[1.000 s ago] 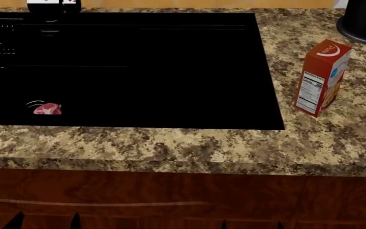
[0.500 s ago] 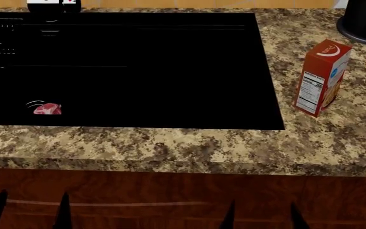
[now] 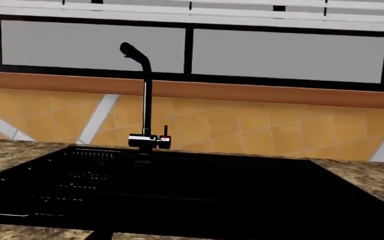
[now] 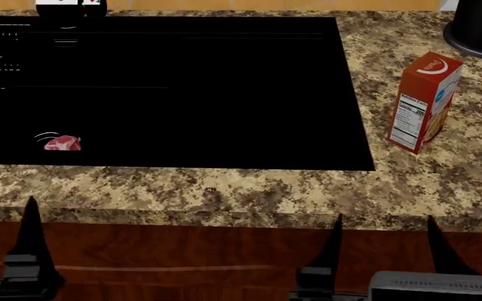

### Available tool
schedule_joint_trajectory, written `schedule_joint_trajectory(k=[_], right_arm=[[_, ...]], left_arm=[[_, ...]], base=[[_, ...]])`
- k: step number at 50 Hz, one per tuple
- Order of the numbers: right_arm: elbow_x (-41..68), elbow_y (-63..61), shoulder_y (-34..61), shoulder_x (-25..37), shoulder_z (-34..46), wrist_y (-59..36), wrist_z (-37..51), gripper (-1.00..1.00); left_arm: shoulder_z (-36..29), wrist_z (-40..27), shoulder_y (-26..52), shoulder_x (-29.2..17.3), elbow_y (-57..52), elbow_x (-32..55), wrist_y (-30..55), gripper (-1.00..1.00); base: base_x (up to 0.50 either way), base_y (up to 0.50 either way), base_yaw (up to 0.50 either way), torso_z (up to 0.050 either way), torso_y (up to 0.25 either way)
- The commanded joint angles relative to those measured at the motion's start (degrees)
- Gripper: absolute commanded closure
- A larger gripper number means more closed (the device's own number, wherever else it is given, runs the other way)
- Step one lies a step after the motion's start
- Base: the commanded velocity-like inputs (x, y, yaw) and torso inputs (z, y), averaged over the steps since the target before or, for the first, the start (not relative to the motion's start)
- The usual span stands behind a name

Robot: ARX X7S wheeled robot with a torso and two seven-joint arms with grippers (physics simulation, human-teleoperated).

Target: Turn the sink spout to the right.

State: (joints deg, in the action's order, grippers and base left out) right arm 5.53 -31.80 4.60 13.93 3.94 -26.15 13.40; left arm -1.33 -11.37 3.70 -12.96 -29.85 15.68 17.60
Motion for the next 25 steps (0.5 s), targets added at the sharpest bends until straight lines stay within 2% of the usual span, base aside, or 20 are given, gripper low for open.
schedule_joint_trajectory(k=[1, 11, 25], right_arm=[[0.12, -4.65, 2.63, 2.25, -2.15, -4.94, 0.82, -1.00], [0.95, -10.30, 4.73, 5.10, -5.78, -11.74, 1.03, -1.00], [0.66, -7.98, 6.45, 6.21, -6.21, -12.37, 1.21, -1.00]], left_arm=[[4.61, -2.95, 2.98, -2.37, -7.16, 4.58, 7.62, -1.00], [6.47, -3.95, 3.03, -3.76, -8.59, 5.30, 9.19, -1.00], [6.11, -4.43, 2.54, -4.31, -9.58, 5.35, 9.66, -1.00]], base=[[0.00, 0.00, 0.00, 0.000, 0.000], [0.00, 0.00, 0.00, 0.000, 0.000], [0.00, 0.00, 0.00, 0.000, 0.000]])
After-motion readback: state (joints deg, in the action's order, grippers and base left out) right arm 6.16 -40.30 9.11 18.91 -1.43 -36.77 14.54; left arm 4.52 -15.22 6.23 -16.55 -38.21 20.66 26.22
